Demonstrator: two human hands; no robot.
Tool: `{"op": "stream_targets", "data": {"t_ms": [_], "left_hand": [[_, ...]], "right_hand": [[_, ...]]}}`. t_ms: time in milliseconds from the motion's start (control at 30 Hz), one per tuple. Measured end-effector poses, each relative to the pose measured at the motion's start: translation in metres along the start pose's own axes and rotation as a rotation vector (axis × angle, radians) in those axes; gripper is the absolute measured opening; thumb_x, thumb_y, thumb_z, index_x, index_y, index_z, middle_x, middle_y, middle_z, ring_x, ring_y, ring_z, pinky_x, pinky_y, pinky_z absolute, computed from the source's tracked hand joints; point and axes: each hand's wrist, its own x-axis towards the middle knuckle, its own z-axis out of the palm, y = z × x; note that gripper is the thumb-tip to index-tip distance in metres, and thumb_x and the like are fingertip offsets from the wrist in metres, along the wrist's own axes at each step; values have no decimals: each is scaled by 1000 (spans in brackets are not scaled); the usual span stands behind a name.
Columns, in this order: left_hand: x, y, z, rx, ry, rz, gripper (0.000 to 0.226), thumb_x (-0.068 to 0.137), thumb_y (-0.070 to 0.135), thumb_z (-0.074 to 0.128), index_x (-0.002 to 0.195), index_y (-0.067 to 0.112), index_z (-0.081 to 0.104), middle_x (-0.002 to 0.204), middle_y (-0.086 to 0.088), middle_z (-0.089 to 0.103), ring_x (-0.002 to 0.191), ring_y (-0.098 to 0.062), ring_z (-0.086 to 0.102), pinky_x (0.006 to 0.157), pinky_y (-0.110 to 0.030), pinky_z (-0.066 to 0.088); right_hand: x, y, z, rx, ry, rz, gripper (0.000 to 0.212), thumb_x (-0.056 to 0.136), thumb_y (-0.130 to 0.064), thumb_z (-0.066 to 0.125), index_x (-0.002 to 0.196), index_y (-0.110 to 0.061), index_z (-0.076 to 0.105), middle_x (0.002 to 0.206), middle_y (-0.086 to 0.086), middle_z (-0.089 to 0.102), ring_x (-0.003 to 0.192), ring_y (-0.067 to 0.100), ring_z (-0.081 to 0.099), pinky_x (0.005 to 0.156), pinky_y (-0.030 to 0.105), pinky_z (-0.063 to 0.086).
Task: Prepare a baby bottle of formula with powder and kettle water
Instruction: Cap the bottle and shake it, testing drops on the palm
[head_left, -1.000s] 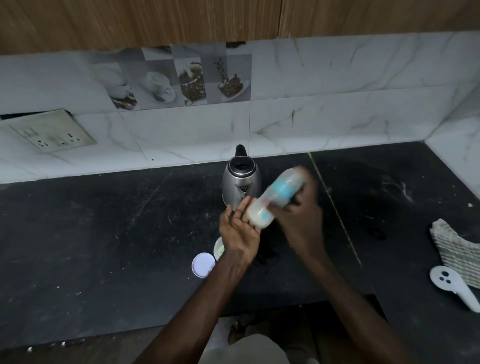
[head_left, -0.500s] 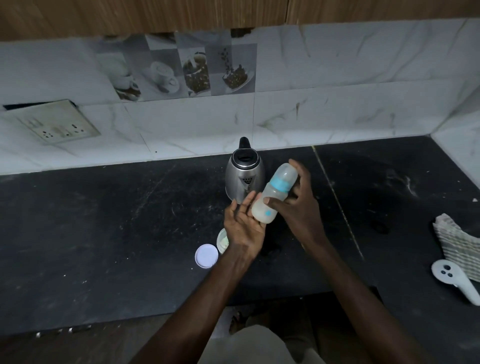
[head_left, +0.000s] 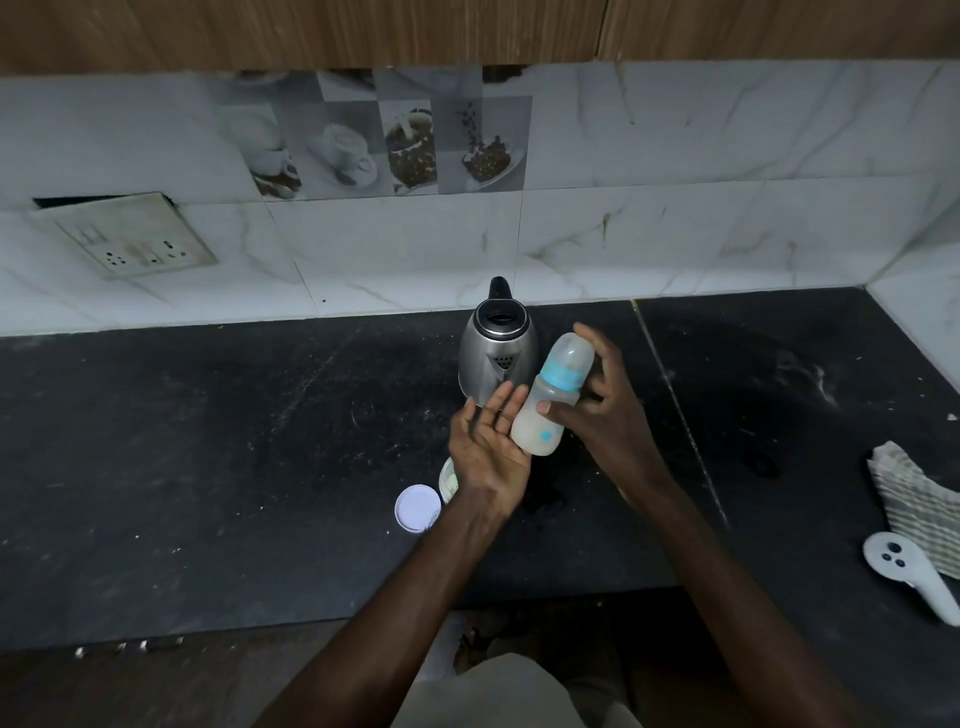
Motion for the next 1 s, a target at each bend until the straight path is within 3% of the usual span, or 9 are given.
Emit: {"op": "stream_targets", "data": {"t_ms": [167, 333, 467, 600, 733, 900, 1000], "left_hand": [[0, -2, -2, -15, 6, 2, 56, 101, 41, 48, 138, 0, 60, 134, -21, 69, 135, -33, 58, 121, -49, 38], [2, -6, -1, -18, 11, -2, 58, 100, 41, 49, 140, 1, 59, 134, -20, 69, 138, -35, 56, 123, -53, 34], [-1, -9, 5, -2, 3, 5, 57, 99, 42, 48, 138, 1, 61, 129, -19, 71, 128, -34, 62, 120, -52, 38], [-1, -12, 6, 18, 14, 11, 57, 98, 43, 50, 136, 2, 62, 135, -20, 68, 133, -34, 60, 121, -50, 38], [-4, -14, 11, 54, 37, 15, 49, 100, 43, 47, 124, 7, 68, 124, -16, 75, 116, -27, 69, 109, -43, 48], [-1, -22, 14, 48, 36, -12, 50, 99, 45, 46, 124, 8, 69, 126, -16, 74, 119, -27, 68, 105, -41, 50], [2, -26, 15, 59, 24, -15, 51, 99, 45, 46, 123, 7, 69, 124, -16, 74, 119, -28, 67, 113, -43, 46]], "right_hand": [[0, -1, -6, -17, -87, -38, 93, 81, 10, 81, 153, -33, 42, 142, -14, 61, 126, 13, 65, 99, 28, 57], [-3, -8, -12, -57, -179, -58, 93, 81, 10, 81, 154, -32, 41, 137, -35, 57, 126, 3, 64, 95, 21, 56], [-4, -13, -16, -56, -208, -76, 93, 81, 11, 81, 155, -29, 40, 135, -36, 58, 126, 3, 64, 100, 27, 57], [-2, -25, -27, 23, -159, -116, 93, 81, 14, 80, 151, -35, 43, 138, -11, 63, 124, 20, 67, 102, 42, 58], [-2, -44, -37, 117, -147, -185, 94, 81, 22, 74, 148, -36, 43, 141, 7, 62, 127, 26, 65, 105, 45, 57], [-6, -53, -44, 47, -174, -227, 96, 81, 15, 79, 146, -45, 44, 142, 1, 61, 128, 24, 65, 107, 53, 55], [-13, -62, -49, 98, -4, -293, 97, 80, 11, 82, 150, -42, 41, 146, -2, 57, 131, 23, 63, 104, 47, 57]]}}
